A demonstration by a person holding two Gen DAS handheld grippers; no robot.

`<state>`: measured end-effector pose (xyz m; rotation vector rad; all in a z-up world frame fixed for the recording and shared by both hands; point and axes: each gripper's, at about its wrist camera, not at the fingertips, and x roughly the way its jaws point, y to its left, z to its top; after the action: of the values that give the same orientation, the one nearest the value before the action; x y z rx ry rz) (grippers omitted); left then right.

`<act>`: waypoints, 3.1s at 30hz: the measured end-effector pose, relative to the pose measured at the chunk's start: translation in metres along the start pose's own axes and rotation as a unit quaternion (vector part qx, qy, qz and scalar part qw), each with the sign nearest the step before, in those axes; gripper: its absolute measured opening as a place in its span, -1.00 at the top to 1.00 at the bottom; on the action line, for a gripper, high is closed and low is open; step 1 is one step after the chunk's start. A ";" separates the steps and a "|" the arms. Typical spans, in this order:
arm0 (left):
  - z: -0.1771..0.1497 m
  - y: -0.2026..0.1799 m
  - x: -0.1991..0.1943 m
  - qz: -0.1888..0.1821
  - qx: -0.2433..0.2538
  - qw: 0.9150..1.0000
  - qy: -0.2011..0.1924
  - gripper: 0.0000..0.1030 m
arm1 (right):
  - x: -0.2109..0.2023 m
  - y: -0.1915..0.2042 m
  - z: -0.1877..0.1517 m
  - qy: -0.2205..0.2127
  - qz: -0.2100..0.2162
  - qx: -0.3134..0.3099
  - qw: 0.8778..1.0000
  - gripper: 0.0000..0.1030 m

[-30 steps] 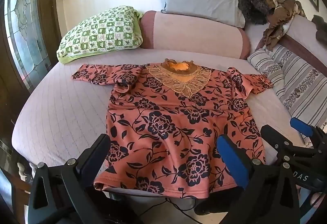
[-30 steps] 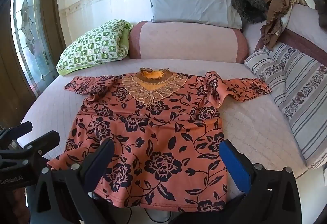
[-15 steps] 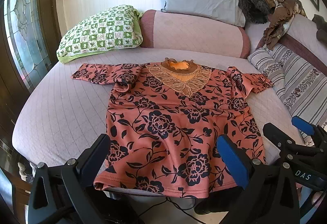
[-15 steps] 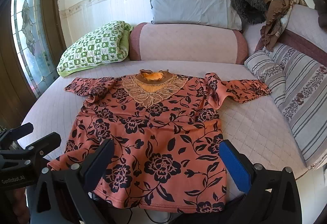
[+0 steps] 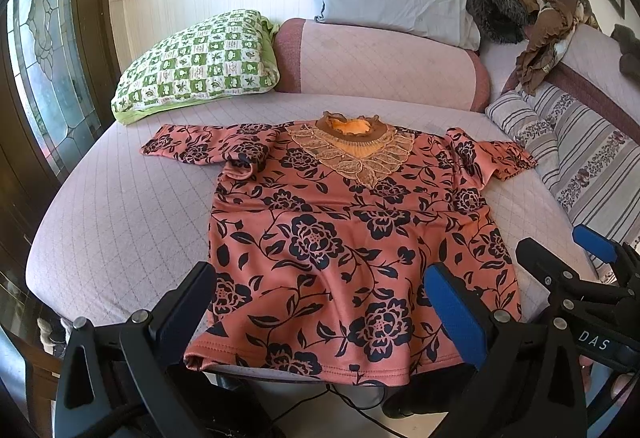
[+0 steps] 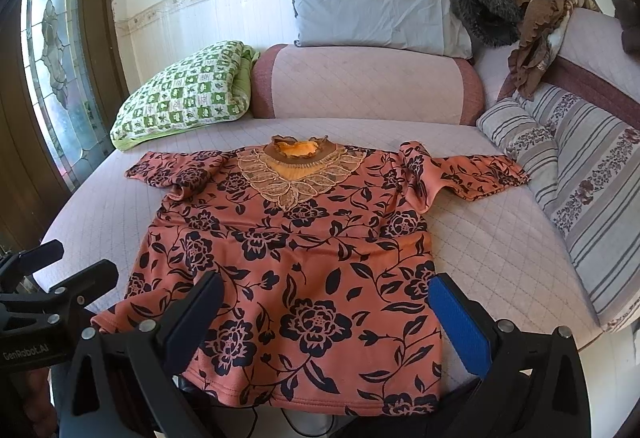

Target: Fold small clothes

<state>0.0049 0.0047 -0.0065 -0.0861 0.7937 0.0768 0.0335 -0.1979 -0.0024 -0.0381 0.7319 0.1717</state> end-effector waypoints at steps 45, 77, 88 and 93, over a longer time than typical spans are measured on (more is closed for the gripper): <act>0.002 -0.002 0.012 0.004 -0.003 1.000 0.015 -1.00 | 0.010 0.003 -0.003 0.009 -0.005 -0.001 1.000 -1.00; 0.020 0.030 0.139 0.004 -0.036 0.991 0.132 -1.00 | 0.215 -0.356 0.051 0.035 0.032 0.393 0.919 -0.83; 0.053 0.037 0.199 0.052 -0.014 0.997 0.058 -1.00 | 0.331 -0.470 0.101 0.065 -0.133 0.400 0.904 -0.48; 0.040 0.045 0.234 0.059 -0.018 0.994 0.093 -1.00 | 0.357 -0.475 0.112 0.086 -0.196 0.364 0.907 0.36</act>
<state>0.1917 0.0617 -0.1479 -0.0808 0.9842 0.1974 0.4494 -0.6042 -0.1695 0.5164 0.9127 -0.5041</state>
